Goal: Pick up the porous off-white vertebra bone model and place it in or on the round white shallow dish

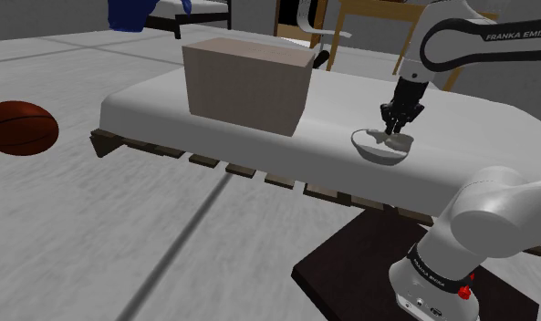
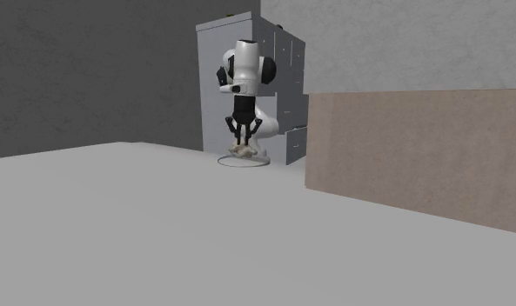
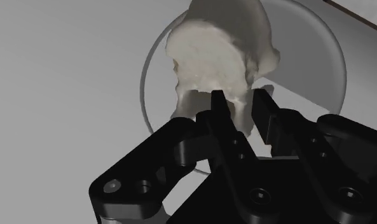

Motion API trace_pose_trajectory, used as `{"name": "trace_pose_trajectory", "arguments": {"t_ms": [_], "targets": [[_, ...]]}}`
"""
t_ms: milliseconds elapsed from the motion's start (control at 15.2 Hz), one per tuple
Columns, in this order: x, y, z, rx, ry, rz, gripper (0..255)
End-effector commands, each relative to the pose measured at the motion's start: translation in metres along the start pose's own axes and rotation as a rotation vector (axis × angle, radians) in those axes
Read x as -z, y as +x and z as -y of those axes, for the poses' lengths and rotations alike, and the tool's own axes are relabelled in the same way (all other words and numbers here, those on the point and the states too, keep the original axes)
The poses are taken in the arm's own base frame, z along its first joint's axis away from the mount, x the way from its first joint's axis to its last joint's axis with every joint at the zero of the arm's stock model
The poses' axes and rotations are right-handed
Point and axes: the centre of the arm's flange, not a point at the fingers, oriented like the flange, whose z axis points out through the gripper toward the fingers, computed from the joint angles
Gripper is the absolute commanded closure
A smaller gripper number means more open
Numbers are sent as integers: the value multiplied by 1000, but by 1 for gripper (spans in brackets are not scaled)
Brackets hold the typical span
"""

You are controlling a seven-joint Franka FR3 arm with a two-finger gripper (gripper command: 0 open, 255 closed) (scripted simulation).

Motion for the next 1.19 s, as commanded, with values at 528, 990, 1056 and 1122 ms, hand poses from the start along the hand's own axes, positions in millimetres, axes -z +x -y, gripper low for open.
{"name": "trace_pose_trajectory", "arguments": {"t_ms": [528, 990, 1056, 1122], "targets": [[31, -1, 1, -1, -11, 33, 0], [41, -1, 1, -1, -11, 33, 0], [41, -1, 1, -1, -11, 33, 0], [41, -1, 1, -1, -11, 33, 0]]}}
